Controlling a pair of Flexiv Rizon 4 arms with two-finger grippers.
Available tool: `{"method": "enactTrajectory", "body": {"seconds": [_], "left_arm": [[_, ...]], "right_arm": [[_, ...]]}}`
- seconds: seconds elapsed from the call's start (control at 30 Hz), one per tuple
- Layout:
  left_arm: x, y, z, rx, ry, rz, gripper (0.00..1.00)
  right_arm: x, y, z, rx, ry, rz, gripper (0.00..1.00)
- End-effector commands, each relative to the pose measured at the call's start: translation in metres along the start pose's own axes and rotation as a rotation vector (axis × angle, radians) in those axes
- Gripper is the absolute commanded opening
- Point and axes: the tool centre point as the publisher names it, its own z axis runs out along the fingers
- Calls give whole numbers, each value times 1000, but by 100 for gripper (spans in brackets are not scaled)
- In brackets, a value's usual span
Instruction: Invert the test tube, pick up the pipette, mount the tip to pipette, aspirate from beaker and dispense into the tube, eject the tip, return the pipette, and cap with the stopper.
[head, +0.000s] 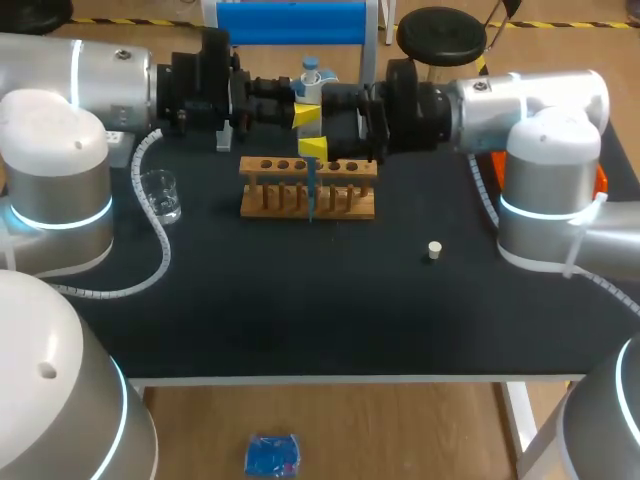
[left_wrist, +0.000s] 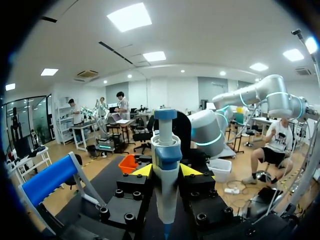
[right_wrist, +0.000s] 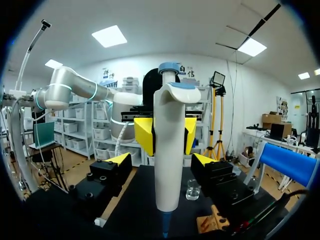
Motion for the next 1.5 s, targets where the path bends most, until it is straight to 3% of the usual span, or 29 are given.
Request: {"method": "enactTrajectory", "body": {"seconds": [0.03, 0.13, 0.27, 0.47, 0.77, 1.07, 1.1, 1.13, 1.5], "left_arm": [[-1, 0, 0, 1, 2, 1, 0], [-1, 0, 0, 1, 2, 1, 0], [-1, 0, 0, 1, 2, 1, 0], [-1, 0, 0, 1, 2, 1, 0], [-1, 0, 0, 1, 2, 1, 0], [-1, 0, 0, 1, 2, 1, 0], [-1, 0, 0, 1, 2, 1, 44], [-1, 0, 0, 1, 2, 1, 100], [-1, 0, 0, 1, 2, 1, 100]], "right_arm": [[-1, 0, 2, -2, -2, -3, 78], [-2, 0, 3, 0, -3, -4, 74], [-3, 1, 3, 1, -3, -6, 52], [-5, 1, 4, 4, 0, -6, 42], [-6, 1, 4, 15, 7, -12, 0], [-6, 1, 2, 18, 5, -12, 0], [-6, 1, 2, 17, 6, -10, 0], [-6, 1, 2, 17, 6, -9, 0], [-8, -1, -11, 47, 32, -9, 0]]}}
